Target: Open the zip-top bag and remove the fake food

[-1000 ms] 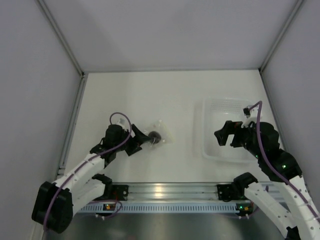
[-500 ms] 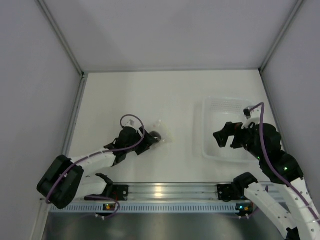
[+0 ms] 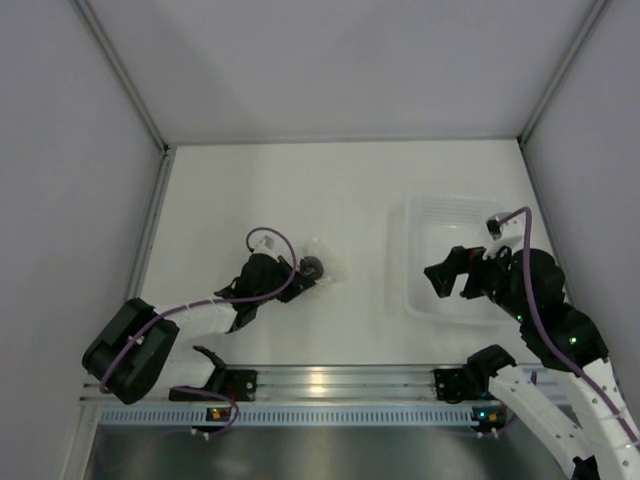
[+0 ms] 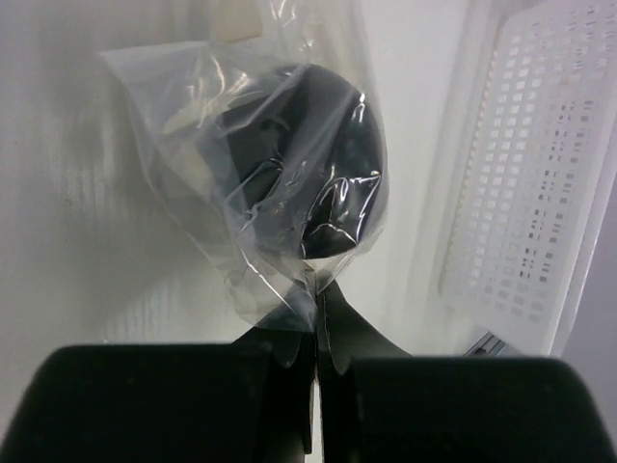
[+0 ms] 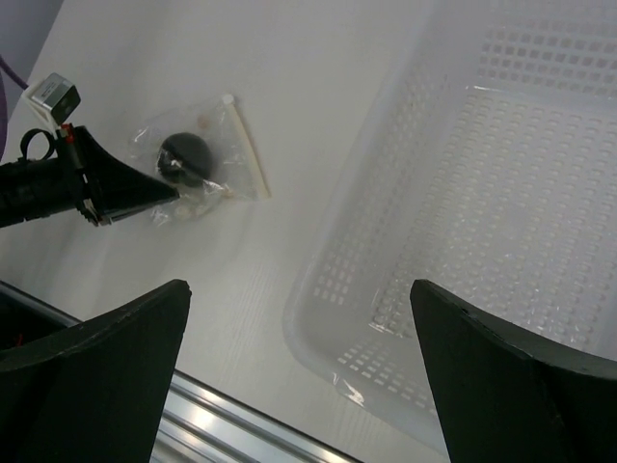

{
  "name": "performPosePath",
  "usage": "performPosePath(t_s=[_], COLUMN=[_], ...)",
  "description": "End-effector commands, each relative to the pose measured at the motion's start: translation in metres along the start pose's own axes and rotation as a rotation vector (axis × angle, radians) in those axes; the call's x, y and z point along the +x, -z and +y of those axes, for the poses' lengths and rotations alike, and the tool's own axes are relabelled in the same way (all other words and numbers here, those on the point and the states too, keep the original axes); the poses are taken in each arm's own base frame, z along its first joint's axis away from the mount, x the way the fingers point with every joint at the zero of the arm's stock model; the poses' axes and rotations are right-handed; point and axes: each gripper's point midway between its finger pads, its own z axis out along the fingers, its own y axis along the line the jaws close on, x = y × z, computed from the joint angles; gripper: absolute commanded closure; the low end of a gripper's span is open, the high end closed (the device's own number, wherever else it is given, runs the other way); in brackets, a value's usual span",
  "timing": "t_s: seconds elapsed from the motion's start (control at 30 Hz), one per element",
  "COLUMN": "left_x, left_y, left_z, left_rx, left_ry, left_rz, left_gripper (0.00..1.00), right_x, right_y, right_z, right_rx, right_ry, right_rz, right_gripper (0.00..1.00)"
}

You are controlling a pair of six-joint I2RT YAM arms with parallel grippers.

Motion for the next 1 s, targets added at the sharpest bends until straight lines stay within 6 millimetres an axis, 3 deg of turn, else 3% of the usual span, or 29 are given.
performPosePath(t_s=[0.0, 0.17, 0.37, 0.47, 0.57, 0.63, 0.7, 0.83, 0.87, 0.97], left_x=[-0.009, -0.008, -0.008, -0.006, -0.002, -0.001, 0.0, 0.004, 0.005, 0.01], left_y=[0.008, 0.028, 0.05, 0.062, 0.084, 0.094, 0.104, 0.132, 0.148, 0.173], left_z=[-0.031, -0.07, -0.096, -0.109, -0.131, -0.137, -0.144, -0.161, -0.171, -0.179], left_rx=[0.143, 0.336, 0.464, 0.523, 0.656, 0.702, 0.744, 0.873, 0.95, 1.05], left_ry=[-0.057, -0.125, -0.169, -0.182, -0.225, -0.248, -0.265, -0.32, -0.36, -0.439], left_rz=[-0.043, -0.038, -0.043, -0.029, -0.027, -0.038, -0.043, -0.065, -0.09, -0.153], left_gripper=[1.0, 1.0, 1.0, 1.0, 1.0, 1.0, 1.0, 1.0, 1.0, 1.0], right_x=[-0.008, -0.003, -0.003, 0.007, 0.021, 0.015, 0.024, 0.018, 0.016, 0.012], right_y=[-0.004, -0.013, -0.022, -0.032, -0.045, -0.049, -0.053, -0.06, -0.059, -0.061], right_z=[0.017, 0.033, 0.052, 0.057, 0.067, 0.08, 0.088, 0.098, 0.102, 0.113], right_rx=[-0.089, -0.181, -0.274, -0.296, -0.34, -0.408, -0.458, -0.512, -0.539, -0.601], right_ry=[0.003, -0.026, -0.105, -0.185, -0.298, -0.381, -0.441, -0.569, -0.584, -0.662], right_rz=[-0.04, -0.009, 0.004, 0.054, 0.124, 0.12, 0.168, 0.172, 0.171, 0.188], right_gripper=[0.01, 0.01, 0.0, 0.01, 0.01, 0.01, 0.01, 0.01, 0.02, 0.02])
